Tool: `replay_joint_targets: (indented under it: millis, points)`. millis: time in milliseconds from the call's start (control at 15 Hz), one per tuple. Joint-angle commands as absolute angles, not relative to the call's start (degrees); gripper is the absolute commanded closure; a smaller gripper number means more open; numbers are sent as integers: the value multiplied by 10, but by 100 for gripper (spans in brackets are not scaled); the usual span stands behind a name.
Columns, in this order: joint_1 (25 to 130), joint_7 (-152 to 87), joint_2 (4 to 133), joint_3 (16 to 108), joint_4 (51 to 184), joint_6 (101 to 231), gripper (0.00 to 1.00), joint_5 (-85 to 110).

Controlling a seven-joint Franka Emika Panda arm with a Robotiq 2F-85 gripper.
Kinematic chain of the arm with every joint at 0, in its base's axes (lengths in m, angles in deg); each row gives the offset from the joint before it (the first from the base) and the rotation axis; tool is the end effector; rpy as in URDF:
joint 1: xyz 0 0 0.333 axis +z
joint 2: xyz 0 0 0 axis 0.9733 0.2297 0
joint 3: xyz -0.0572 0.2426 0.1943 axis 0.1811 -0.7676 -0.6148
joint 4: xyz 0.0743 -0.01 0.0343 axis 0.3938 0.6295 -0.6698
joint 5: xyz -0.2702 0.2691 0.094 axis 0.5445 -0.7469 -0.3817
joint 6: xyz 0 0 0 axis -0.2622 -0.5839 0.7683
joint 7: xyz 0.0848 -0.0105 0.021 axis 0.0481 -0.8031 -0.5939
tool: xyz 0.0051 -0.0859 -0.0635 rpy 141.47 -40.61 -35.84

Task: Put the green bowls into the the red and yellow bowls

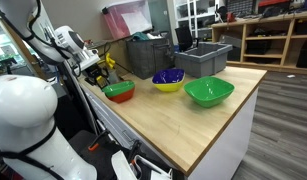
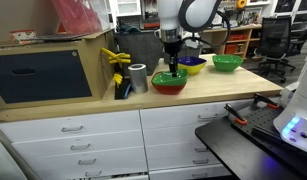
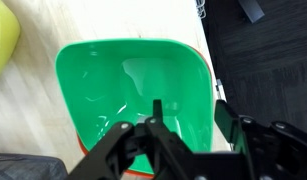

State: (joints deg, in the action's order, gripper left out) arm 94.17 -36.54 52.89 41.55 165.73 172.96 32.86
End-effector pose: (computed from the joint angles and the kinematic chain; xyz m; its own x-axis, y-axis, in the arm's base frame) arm 0.3954 0.2683 0.2911 0.6192 0.7843 -0.0384 0.7676 -0.5942 0.2400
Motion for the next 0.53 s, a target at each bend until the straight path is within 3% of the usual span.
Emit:
replay_joint_targets:
  millis: [0,133,200,333,467]
  points:
    - [933,-365,507,422,1675,1736,12,328]
    - [926,-372,510,427,1676,1736,0,312]
    - [921,-373,513,432,1676,1735,40,311]
    - [911,-368,519,444,1680,1737,37,316]
    - [898,-362,522,457,1688,1741,52,324]
